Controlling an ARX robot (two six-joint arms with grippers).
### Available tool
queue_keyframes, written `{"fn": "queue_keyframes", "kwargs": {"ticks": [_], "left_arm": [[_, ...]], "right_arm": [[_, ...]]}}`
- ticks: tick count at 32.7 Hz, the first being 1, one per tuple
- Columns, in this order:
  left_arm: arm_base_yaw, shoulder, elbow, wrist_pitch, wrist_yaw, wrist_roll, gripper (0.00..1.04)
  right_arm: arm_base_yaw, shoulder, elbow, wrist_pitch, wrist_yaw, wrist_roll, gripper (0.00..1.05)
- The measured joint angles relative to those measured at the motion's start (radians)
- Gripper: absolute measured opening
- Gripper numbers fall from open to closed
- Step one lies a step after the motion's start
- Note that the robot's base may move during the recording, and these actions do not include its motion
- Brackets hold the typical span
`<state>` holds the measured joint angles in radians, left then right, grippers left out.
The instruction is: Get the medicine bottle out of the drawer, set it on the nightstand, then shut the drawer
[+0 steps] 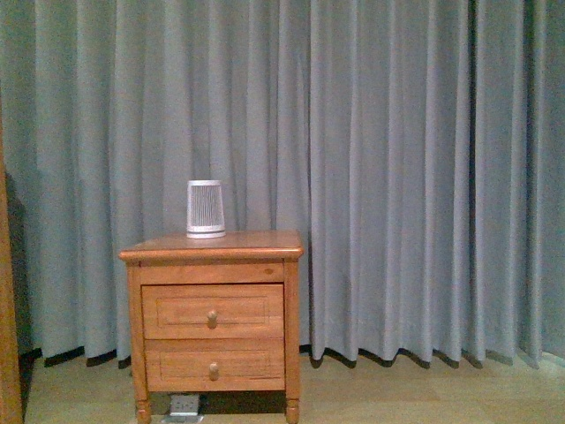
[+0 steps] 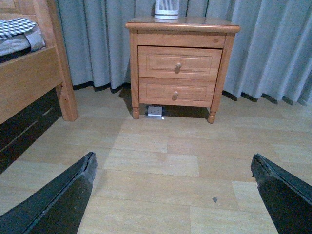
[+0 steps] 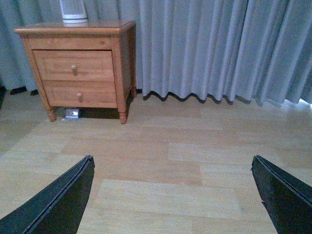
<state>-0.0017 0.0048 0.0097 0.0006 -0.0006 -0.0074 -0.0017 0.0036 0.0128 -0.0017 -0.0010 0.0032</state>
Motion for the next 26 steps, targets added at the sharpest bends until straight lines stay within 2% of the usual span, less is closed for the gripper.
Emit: {"fn": "queue_keyframes", "kwargs": {"ticks": [26], "left_arm": [[0.0,0.0,0.0,0.0,0.0,0.0,0.98]], "right_arm": [[0.0,0.0,0.0,0.0,0.0,0.0,0.98]]}}
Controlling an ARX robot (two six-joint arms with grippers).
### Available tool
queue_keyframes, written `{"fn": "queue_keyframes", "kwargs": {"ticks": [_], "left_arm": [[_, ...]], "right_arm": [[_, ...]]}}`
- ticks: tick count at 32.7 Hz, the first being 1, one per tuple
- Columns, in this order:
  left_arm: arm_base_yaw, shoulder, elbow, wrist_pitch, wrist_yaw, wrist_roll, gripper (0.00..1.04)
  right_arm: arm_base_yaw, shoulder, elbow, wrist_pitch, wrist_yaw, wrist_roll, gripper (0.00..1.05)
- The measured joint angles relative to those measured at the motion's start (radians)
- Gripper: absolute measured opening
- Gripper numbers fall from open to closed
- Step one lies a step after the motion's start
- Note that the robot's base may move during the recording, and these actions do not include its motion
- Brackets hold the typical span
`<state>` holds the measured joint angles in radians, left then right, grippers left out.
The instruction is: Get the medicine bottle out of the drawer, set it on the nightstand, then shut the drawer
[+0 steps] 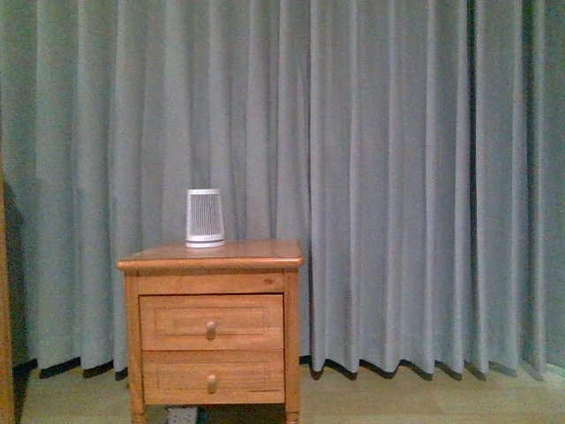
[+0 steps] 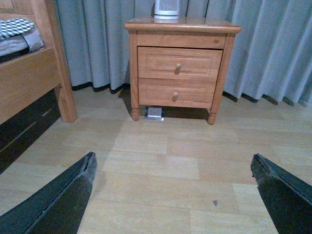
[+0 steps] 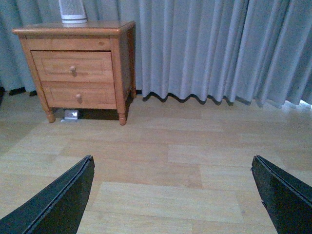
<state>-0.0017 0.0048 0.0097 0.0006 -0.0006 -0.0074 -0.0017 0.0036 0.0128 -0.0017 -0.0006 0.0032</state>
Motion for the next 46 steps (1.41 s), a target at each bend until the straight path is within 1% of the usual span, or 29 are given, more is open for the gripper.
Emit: {"fn": "queue_keyframes", "kwargs": {"ticks": [46], "left_arm": [[0.0,0.0,0.0,0.0,0.0,0.0,0.98]], "right_arm": [[0.0,0.0,0.0,0.0,0.0,0.0,0.98]]}}
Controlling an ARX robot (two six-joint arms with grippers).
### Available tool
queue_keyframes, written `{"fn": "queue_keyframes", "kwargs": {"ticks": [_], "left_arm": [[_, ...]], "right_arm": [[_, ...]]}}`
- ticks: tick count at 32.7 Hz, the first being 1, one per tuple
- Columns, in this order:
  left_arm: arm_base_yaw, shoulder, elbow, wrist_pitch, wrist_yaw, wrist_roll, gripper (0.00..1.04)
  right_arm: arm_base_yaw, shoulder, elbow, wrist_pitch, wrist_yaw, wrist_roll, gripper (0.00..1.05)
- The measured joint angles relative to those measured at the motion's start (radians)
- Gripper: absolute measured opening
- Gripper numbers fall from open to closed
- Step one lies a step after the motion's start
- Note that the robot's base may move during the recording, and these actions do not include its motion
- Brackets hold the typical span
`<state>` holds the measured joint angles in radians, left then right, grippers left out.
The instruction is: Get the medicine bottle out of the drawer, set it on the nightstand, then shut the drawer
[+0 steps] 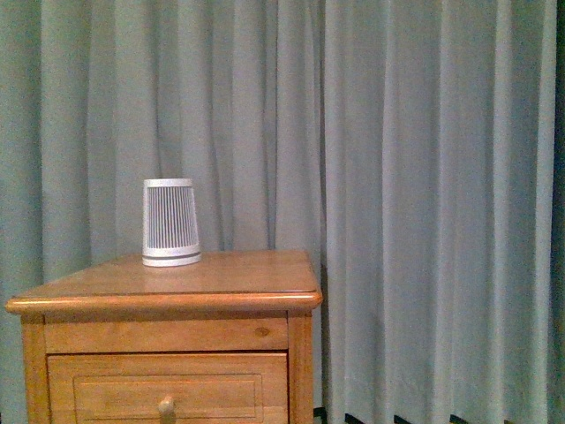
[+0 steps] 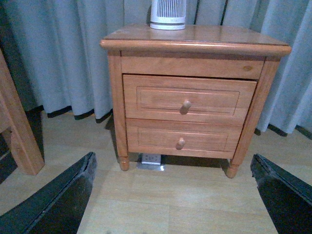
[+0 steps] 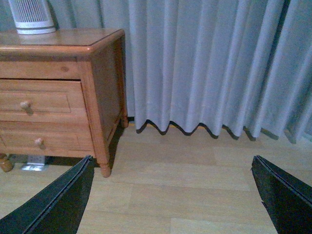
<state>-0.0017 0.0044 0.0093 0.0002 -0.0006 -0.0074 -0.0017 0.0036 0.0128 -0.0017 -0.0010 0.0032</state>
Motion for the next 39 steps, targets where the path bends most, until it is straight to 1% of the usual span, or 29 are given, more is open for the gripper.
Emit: {"fn": "queue_keyframes", "kwargs": {"ticks": [5,6,8,9,10,11,12,13,17,18,19,22,24,28,32,36,39], "left_arm": [[0.0,0.0,0.0,0.0,0.0,0.0,0.98],[0.004,0.008,0.003,-0.012,0.019,-0.009,0.98],[0.018,0.096,0.059,-0.142,0.13,-0.05,0.98],[0.01,0.171,0.081,-0.166,0.167,-0.052,0.98],[0.001,0.23,0.089,-0.154,0.179,-0.051,0.98],[-0.005,0.289,0.091,-0.124,0.182,-0.047,0.98],[-0.009,0.39,0.092,-0.05,0.187,-0.042,0.98],[-0.008,0.438,0.094,-0.009,0.185,-0.042,0.98],[0.003,0.762,0.158,0.264,0.148,-0.042,0.98],[0.004,0.871,0.196,0.347,0.13,-0.042,0.98],[0.005,0.919,0.215,0.38,0.127,-0.042,0.98],[0.007,1.212,0.355,0.524,0.135,-0.06,0.98],[0.002,1.393,0.456,0.58,0.101,-0.061,0.98],[-0.011,1.558,0.564,0.646,0.051,-0.059,0.98],[-0.048,1.765,0.708,0.759,0.005,-0.034,0.98],[-0.077,1.919,0.816,0.836,0.005,-0.021,0.98],[-0.1,2.034,0.9,0.892,0.038,-0.015,0.98]], "right_arm": [[0.0,0.0,0.0,0.0,0.0,0.0,0.98],[0.0,0.0,0.0,0.0,0.0,0.0,0.98],[0.0,0.0,0.0,0.0,0.0,0.0,0.98],[0.0,0.0,0.0,0.0,0.0,0.0,0.98],[0.0,0.0,0.0,0.0,0.0,0.0,0.98],[0.0,0.0,0.0,0.0,0.0,0.0,0.98],[0.0,0.0,0.0,0.0,0.0,0.0,0.98],[0.0,0.0,0.0,0.0,0.0,0.0,0.98],[0.0,0.0,0.0,0.0,0.0,0.0,0.98],[0.0,0.0,0.0,0.0,0.0,0.0,0.98],[0.0,0.0,0.0,0.0,0.0,0.0,0.98],[0.0,0.0,0.0,0.0,0.0,0.0,0.98],[0.0,0.0,0.0,0.0,0.0,0.0,0.98],[0.0,0.0,0.0,0.0,0.0,0.0,0.98],[0.0,0.0,0.0,0.0,0.0,0.0,0.98],[0.0,0.0,0.0,0.0,0.0,0.0,0.98],[0.0,0.0,0.0,0.0,0.0,0.0,0.98]]}}
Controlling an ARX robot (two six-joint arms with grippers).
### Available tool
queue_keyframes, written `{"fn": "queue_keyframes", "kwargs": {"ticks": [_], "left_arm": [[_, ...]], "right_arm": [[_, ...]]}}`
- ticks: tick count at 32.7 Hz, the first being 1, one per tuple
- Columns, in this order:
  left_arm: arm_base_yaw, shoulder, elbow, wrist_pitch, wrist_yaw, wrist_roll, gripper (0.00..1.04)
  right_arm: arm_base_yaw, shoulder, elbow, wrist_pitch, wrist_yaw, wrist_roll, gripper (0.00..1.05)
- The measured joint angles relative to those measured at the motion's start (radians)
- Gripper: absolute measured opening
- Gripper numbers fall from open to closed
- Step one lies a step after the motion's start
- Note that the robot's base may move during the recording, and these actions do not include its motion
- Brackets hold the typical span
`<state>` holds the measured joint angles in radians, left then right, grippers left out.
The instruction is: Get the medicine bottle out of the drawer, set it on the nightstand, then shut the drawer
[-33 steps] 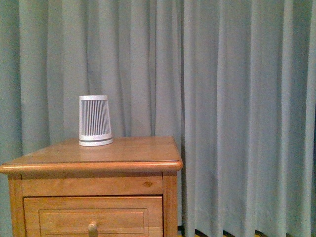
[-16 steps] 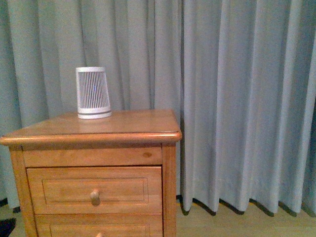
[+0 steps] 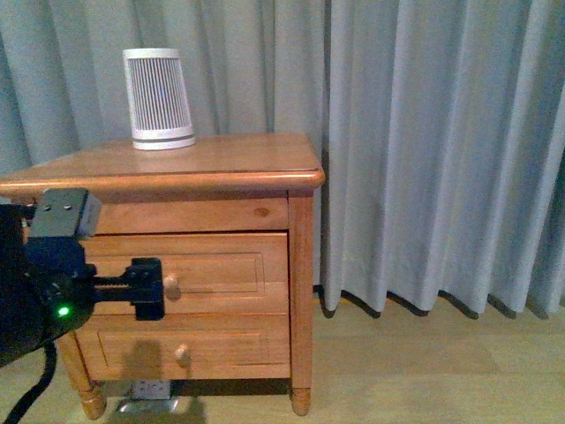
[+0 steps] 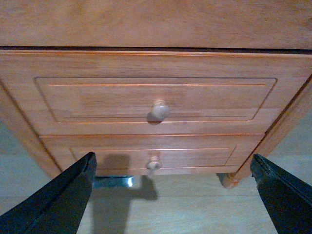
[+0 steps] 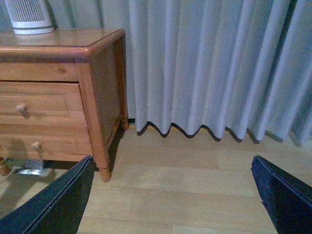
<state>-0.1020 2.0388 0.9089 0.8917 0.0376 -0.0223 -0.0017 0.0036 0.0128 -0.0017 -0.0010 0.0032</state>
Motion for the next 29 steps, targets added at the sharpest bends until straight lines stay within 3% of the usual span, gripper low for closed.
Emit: {"fn": "queue_keyframes", "kwargs": {"ticks": [10,29], "left_arm": [[-0.048,0.204,0.195,0.076,0.058,-0.001,0.98],[-0.037,0.497,0.534,0.005,-0.037,0.088,0.98]], "right_arm": [[0.0,0.0,0.0,0.0,0.0,0.0,0.98],[0.0,0.0,0.0,0.0,0.0,0.0,0.98]]}}
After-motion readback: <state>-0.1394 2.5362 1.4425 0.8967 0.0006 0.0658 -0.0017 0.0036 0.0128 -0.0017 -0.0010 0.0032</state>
